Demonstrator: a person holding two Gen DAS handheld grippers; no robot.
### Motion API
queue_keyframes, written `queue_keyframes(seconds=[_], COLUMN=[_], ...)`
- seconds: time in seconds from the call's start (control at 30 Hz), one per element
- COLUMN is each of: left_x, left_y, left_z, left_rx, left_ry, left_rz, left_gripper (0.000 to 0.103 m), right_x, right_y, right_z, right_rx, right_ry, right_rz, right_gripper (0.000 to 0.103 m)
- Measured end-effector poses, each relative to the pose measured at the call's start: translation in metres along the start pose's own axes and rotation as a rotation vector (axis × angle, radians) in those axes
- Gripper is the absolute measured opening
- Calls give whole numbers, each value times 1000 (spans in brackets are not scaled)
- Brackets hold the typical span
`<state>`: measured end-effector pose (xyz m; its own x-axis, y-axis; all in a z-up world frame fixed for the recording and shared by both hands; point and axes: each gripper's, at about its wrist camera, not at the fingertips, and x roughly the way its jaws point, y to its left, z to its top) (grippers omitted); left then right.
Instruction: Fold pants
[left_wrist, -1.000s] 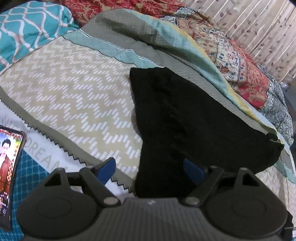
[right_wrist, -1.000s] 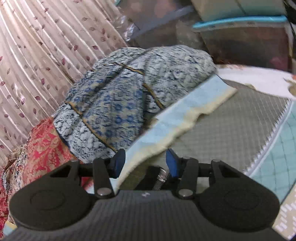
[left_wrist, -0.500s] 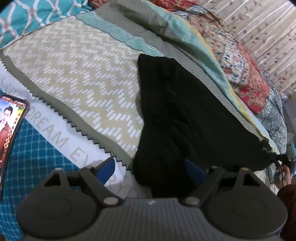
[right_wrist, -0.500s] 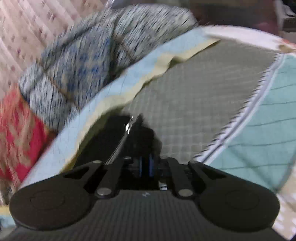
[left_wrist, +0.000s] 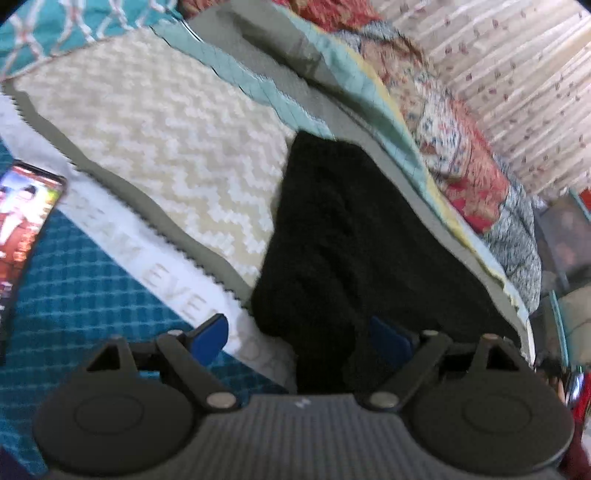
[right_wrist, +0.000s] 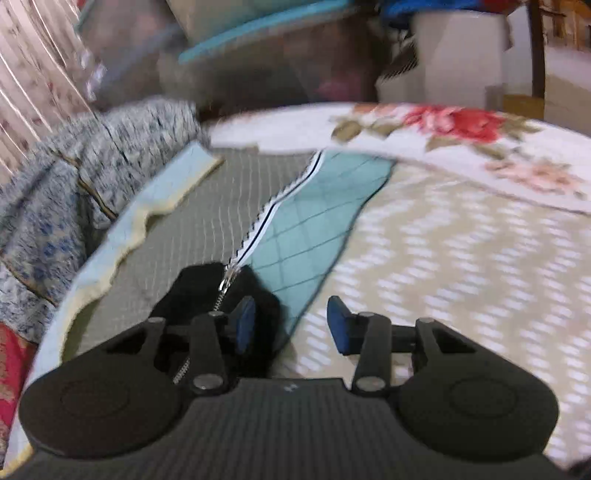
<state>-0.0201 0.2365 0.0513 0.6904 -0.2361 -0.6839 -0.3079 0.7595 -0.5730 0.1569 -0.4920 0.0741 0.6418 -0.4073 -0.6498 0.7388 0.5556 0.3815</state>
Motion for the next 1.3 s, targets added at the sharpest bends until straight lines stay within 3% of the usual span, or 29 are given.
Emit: queue_keyframes(seconds=[0.07,0.17,0.23,0.37,0.4,0.43,0.47,0.5,0.53,0.57,0.63,0.7,0.77,0.83,0.87,0.97,1.1,1.13,1.2,1.3], left_x=[-7,-3,9,51,63,74,80,80,68,52,8,-16,-10,16,24,7,-35,-34,-13,10], left_y=[8,18,23,35,37,40,41,43,38,29,-2,-18,-18,-4,5,16,11,5,-9,-38], left_z=[0,-3,-5,-5,-3,-1,-2,-1,-1,-1,-8,-22,-34,-45,-49,-50,-34,-27,-8,22], left_rx=[-31,-71,-110,-230,-265,-301,-336,-374,-373,-307,-48,146,214,215,190,120,86,115,193,363], left_ry=[-11,9,45,115,132,128,121,99,38,-32,-205,-284,-222,-95,-44,-68,-237,-244,-184,-171], left_rz=[-13,-51,-94,-198,-229,-244,-231,-210,-179,-131,5,100,200,301,330,248,134,149,196,217], left_gripper=[90,91,94,95,86,55,39,22,19,19,17,20,28,44,46,51,51,51,46,50], right_x=[-33,-85,-122,-187,-199,-211,-220,-227,-232,-236,-248,-259,-267,-267,-266,-269,-275,-272,-251,-248], right_y=[-10,-19,-23,-21,-18,-13,-10,-6,0,4,11,11,14,21,26,31,22,22,21,30], right_z=[-11,-41,-75,-153,-173,-196,-213,-234,-253,-270,-302,-322,-329,-331,-329,-321,-311,-316,-328,-309], right_rx=[-19,-102,-200,-404,-445,-492,-511,-523,-540,-572,-686,-760,-824,-853,-853,-838,-786,-799,-820,-765], right_ry=[14,103,167,289,323,367,402,455,515,561,601,593,542,528,530,543,535,558,642,666], right_rz=[113,335,479,674,706,738,759,769,759,734,686,679,678,658,648,646,753,741,679,724], right_gripper=[46,47,50,54,54,54,54,54,54,53,53,54,54,54,54,54,56,57,60,59])
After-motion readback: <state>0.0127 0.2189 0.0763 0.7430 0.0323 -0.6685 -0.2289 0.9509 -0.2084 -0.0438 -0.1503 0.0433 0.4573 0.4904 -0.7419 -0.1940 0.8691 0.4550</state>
